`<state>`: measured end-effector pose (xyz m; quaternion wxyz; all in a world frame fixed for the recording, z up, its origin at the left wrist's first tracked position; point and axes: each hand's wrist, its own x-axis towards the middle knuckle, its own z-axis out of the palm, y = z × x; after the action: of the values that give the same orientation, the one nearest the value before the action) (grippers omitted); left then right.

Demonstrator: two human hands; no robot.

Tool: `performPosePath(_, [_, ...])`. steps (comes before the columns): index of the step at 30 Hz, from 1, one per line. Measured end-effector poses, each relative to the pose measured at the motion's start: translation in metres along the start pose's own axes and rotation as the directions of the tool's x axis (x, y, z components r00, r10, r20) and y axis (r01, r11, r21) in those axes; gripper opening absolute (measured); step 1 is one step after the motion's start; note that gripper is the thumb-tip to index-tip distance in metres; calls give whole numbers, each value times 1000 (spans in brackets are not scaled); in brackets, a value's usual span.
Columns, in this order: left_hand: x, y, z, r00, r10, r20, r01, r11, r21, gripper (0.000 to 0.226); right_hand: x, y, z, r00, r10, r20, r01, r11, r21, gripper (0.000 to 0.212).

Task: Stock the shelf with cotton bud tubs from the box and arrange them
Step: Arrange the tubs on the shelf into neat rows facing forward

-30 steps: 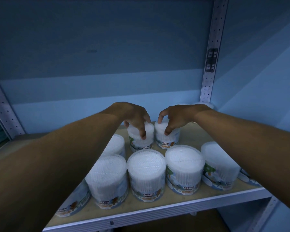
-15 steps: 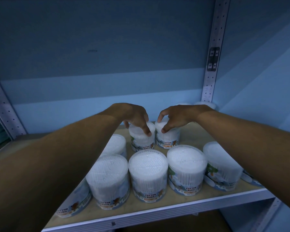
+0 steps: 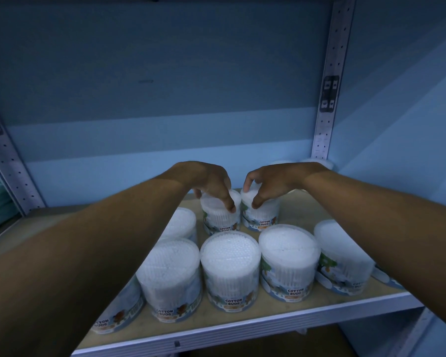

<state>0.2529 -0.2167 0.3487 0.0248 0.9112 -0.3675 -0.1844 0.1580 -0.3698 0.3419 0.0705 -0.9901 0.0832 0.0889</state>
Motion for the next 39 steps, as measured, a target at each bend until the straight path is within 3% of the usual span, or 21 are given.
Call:
performPosePath(8, [9,-3,2,1000,8,-26,-7,999,45,78,5,2,2,999,-6,-41,6,1000,0,42])
performPosePath(18, [4,-4,3,999,49,-23,-48,998,43,79,-2,-1,4,1000,-2,-29,1,1000,-24,54])
performPosePath(39, [-36,13,9,999,44,21,-44,999,3,77,-46,-19,1,996,43,77,-39,997,-62,55])
